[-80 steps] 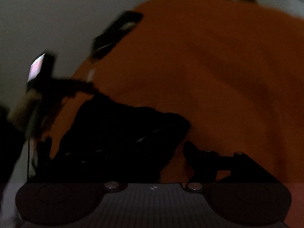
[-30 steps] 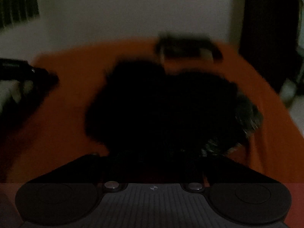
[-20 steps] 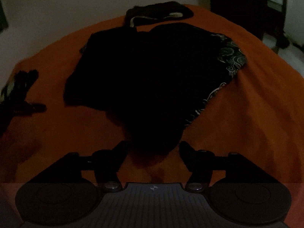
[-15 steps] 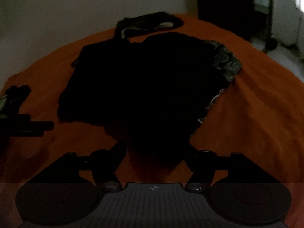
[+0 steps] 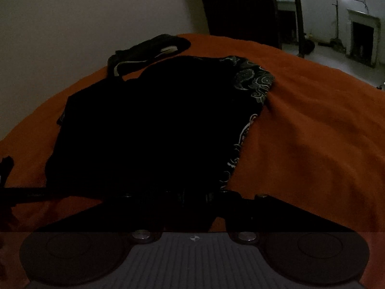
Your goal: Fold clothes
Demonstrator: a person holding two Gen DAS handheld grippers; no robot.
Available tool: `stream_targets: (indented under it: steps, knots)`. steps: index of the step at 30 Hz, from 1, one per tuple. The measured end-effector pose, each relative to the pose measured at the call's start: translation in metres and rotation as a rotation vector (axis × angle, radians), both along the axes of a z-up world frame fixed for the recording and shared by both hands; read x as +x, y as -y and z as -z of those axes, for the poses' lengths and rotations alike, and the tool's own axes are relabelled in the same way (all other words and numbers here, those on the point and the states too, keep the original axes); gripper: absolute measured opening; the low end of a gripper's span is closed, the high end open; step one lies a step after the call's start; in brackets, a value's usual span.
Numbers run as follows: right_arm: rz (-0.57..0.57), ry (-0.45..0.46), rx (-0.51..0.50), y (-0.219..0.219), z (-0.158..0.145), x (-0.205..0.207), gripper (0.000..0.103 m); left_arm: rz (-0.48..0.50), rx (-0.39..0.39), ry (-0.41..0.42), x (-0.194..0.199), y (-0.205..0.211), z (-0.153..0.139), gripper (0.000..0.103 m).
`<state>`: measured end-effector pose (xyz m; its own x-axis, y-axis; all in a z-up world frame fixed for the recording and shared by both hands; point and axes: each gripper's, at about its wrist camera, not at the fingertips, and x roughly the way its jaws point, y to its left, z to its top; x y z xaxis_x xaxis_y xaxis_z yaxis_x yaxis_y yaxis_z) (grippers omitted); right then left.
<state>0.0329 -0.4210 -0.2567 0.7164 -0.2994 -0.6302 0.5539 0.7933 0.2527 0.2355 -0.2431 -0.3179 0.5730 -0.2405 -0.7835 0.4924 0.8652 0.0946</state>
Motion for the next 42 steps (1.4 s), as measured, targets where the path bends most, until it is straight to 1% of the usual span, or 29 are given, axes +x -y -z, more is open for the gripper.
stream_targets:
  steps: [3,5,6,7,10,11,13,15,18,22,25,28,30,32,34,40,42]
  knots:
    - [0.005,0.007,0.003,0.005,0.000,0.000,0.012,-0.029,-0.045,-0.017,0.000,-0.003,0.006,0.049]
    - [0.013,0.012,0.009,0.009,0.002,-0.001,0.012,-0.025,-0.021,-0.017,-0.005,-0.002,0.009,0.058]
    - [0.021,0.017,0.011,0.012,0.003,-0.001,0.013,-0.021,-0.005,-0.016,-0.007,-0.001,0.011,0.064]
    - [0.029,0.023,0.014,0.014,0.005,-0.001,0.012,-0.017,0.011,-0.016,-0.010,-0.001,0.012,0.068]
    - [0.056,0.043,0.012,0.021,0.006,-0.001,0.012,-0.008,0.023,0.000,-0.022,-0.006,0.013,0.074]
    - [0.069,0.057,0.011,0.023,0.005,-0.002,0.012,-0.009,0.014,-0.003,-0.021,-0.010,0.013,0.074]
    - [0.101,0.085,0.012,0.027,0.001,-0.004,0.013,-0.019,-0.006,-0.005,-0.018,-0.016,0.013,0.081]
    - [0.121,0.103,0.014,0.032,-0.001,-0.007,0.012,-0.039,-0.022,-0.002,-0.013,-0.020,0.013,0.084]
    - [0.129,0.113,0.026,0.036,-0.001,-0.010,0.012,-0.055,-0.052,-0.007,-0.009,-0.019,0.015,0.084]
    - [0.126,0.107,0.054,0.041,0.001,-0.010,0.012,-0.009,-0.072,0.004,-0.021,-0.008,0.014,0.083]
    - [0.126,0.107,0.064,0.044,0.002,-0.009,0.012,-0.022,-0.095,0.003,-0.023,-0.004,0.012,0.081]
    - [0.124,0.107,0.072,0.044,0.003,-0.009,0.012,-0.023,-0.089,0.009,-0.024,-0.001,0.011,0.079]
    - [0.125,0.107,0.077,0.045,0.004,-0.009,0.012,-0.017,-0.071,-0.001,-0.028,0.001,0.009,0.079]
    - [0.126,0.106,0.080,0.045,0.006,-0.009,0.012,-0.018,-0.072,-0.016,-0.034,-0.001,0.007,0.079]
    - [0.126,0.103,0.084,0.045,0.007,-0.008,0.012,-0.004,-0.071,-0.013,-0.038,-0.002,0.006,0.079]
    - [0.125,0.101,0.087,0.041,0.007,-0.011,0.012,0.051,-0.012,0.046,-0.047,0.006,0.001,0.079]
    - [0.129,0.101,0.090,0.040,0.008,-0.011,0.012,0.052,0.002,0.056,-0.045,0.008,-0.001,0.079]
